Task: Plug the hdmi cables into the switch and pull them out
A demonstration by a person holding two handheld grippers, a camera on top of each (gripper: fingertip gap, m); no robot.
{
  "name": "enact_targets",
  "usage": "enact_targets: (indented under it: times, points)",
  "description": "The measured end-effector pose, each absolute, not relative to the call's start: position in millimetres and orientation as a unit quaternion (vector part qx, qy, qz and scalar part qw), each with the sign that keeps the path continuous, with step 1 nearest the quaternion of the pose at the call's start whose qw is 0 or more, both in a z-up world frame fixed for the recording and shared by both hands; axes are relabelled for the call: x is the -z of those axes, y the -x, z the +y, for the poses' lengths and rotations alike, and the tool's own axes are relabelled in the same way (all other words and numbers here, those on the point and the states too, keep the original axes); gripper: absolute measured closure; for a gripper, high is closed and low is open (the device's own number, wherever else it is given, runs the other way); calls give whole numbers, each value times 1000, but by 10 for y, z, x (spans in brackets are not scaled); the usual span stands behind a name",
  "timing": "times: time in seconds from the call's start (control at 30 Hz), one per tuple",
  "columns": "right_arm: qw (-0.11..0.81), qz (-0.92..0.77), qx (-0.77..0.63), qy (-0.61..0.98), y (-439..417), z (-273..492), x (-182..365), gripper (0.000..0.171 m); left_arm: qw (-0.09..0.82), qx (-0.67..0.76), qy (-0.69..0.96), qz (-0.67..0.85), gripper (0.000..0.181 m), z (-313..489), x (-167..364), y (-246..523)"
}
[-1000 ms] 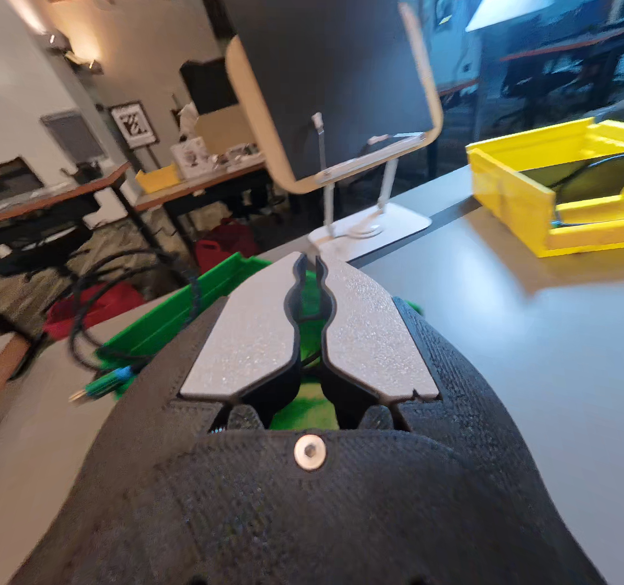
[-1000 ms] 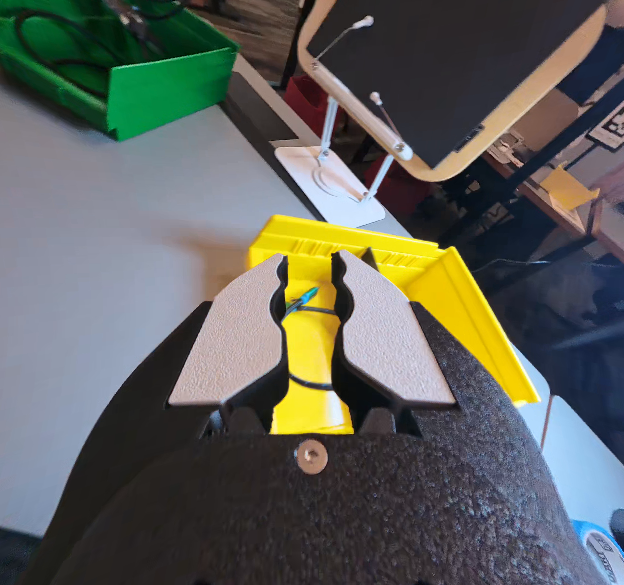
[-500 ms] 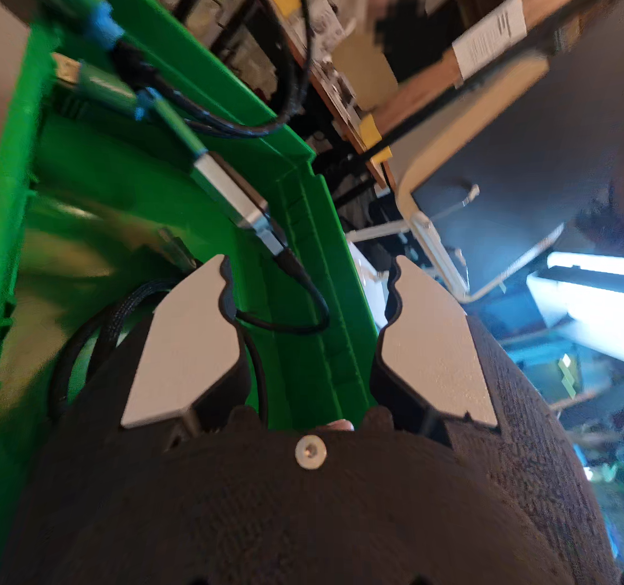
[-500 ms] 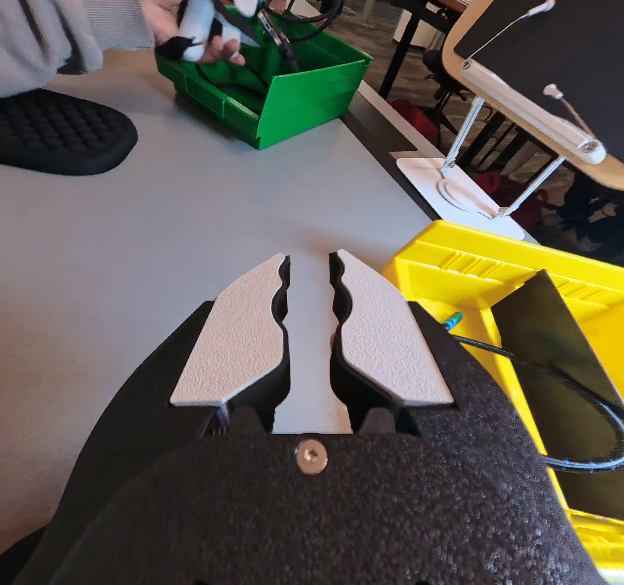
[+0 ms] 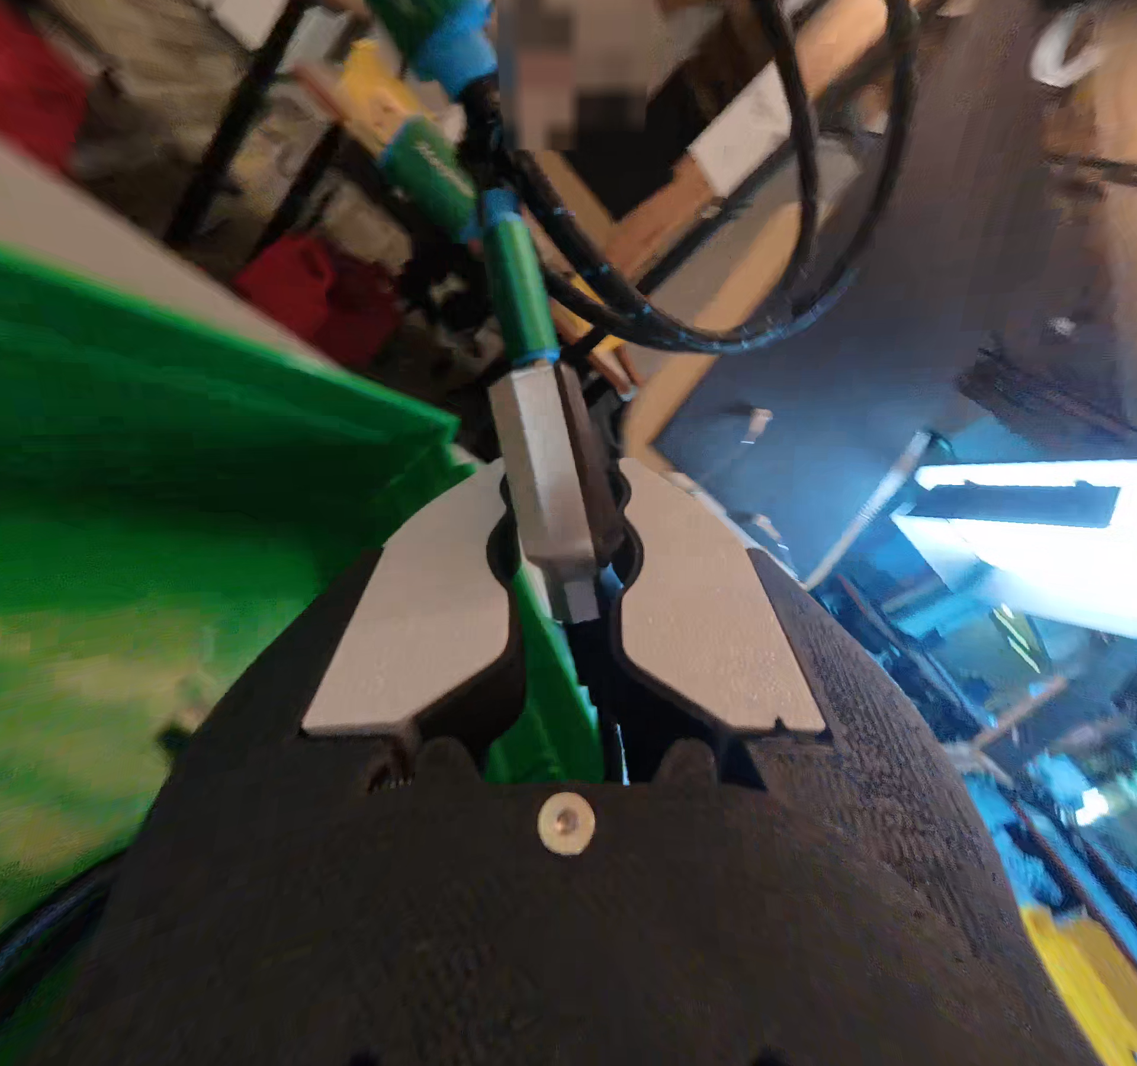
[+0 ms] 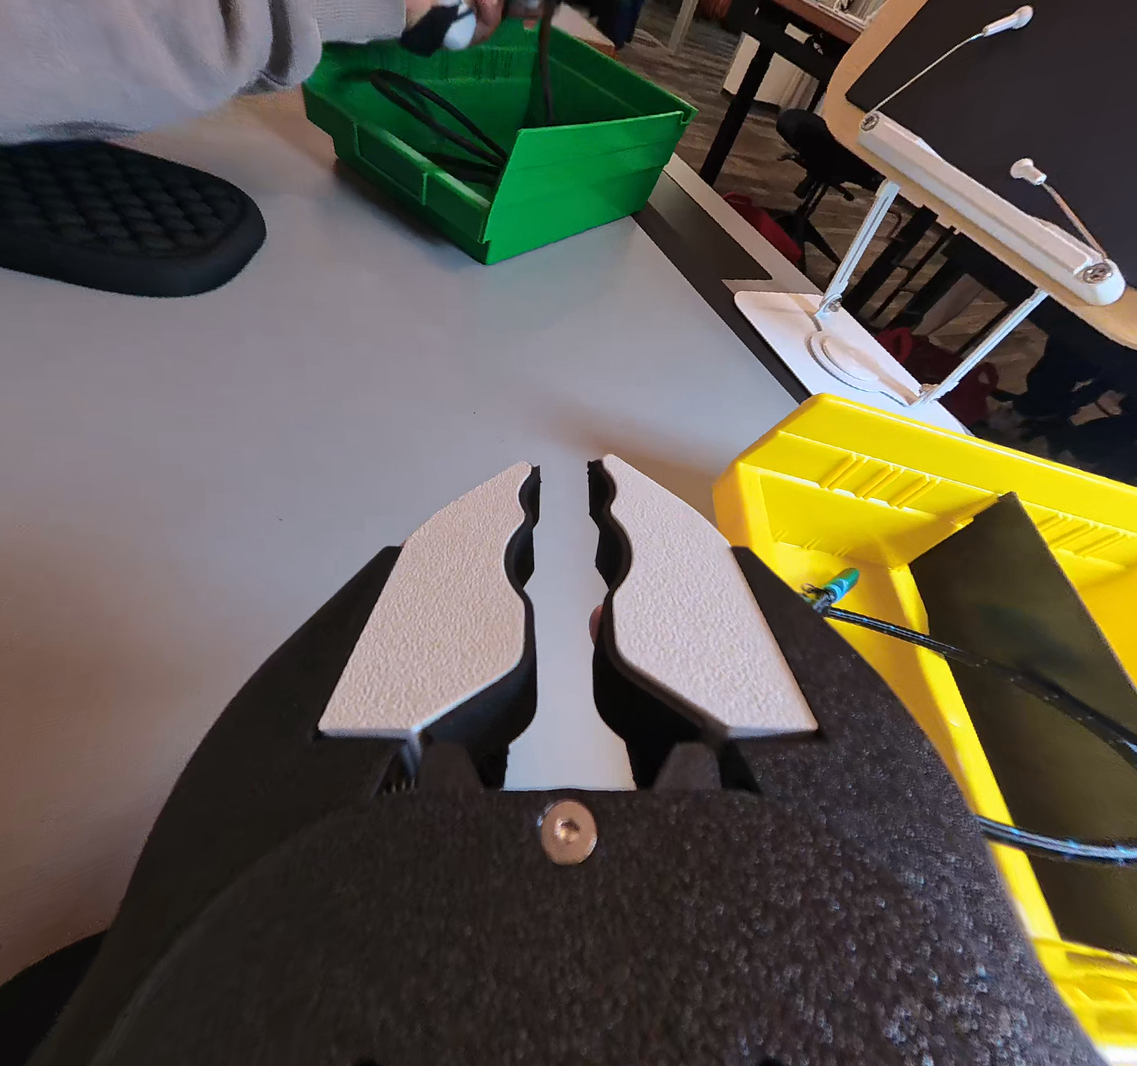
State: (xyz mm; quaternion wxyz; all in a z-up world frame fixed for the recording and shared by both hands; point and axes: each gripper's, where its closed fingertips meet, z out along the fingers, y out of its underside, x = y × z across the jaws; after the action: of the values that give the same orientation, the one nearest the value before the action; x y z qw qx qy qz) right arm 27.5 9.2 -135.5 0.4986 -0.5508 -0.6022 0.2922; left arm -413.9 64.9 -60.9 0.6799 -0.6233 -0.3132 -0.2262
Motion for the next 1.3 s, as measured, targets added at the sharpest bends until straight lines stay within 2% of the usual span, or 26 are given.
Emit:
enact_targets:
  times: [0.13,0.23,0.4,0.57,0.73,0.9,1.03,1.17,1.23,1.3]
  points:
    - [507,-595,-309,541,-225,25,1265,156,721,200,649,-136,158,510,-215,3623]
    - [530,-594,-315,516,-177,-83,1092,156,715,182,675,-1,159,329,-680,3114]
    - [601,-588,-289,458,-53,-218,713,155,632,229,715,193,159,-117,-912,2078]
    - [714,-584,-153,356,114,-350,405,149,525,352,724,277,159,-552,-538,1127]
    - [806,-565,94,151,137,-559,363,142,399,521,716,240,159,-704,151,527]
    - [754,-622,144,154,188,-338,805,138,305,628,695,169,158,-581,788,342]
    - [728,-652,158,142,261,-238,1076,139,277,657,687,140,158,-518,1039,319]
    - [702,-677,167,143,352,-197,1236,148,259,663,692,122,155,-519,1186,367]
    - [683,-695,159,158,366,-208,1300,151,259,654,697,136,148,-557,1239,386]
    - [664,-710,143,182,375,-240,1355,159,276,615,721,159,130,-532,1323,442]
